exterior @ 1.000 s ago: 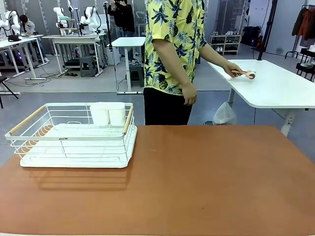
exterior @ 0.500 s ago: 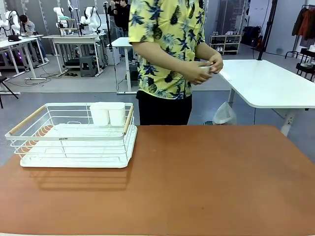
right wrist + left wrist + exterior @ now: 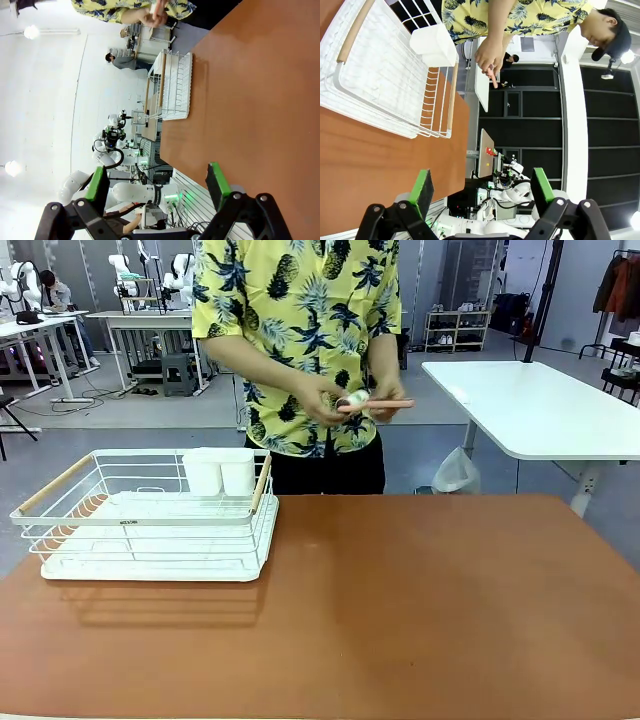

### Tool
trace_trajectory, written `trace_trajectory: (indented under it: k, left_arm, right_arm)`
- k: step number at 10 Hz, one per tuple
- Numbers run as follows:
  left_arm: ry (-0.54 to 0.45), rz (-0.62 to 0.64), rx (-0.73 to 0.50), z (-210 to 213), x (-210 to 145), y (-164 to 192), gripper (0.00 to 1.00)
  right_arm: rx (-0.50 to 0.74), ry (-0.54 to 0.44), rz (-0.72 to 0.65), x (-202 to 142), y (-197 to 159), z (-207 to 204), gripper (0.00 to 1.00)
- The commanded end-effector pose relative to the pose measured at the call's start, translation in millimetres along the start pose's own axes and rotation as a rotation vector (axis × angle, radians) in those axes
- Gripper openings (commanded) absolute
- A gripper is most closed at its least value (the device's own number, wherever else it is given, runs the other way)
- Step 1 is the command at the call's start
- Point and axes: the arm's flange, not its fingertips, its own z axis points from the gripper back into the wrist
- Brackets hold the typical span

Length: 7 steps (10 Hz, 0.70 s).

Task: Clean the table.
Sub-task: Pick up the Lint Roller when the human hands it over.

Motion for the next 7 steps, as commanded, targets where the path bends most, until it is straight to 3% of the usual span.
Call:
trace_trajectory:
  k: [1, 7]
  left_arm:
    - [0.007, -0.006, -0.006, 3.2, -1.5, 0.3, 1.00]
    - [0.007, -0.006, -0.006, 3.2, -1.5, 0.3, 1.00]
  right_arm:
    - [0.012, -0.005, 0.012, 1.5, 1.7, 0.2, 1.00]
    - [0.012, -0.005, 0.012, 1.5, 1.7, 0.2, 1.00]
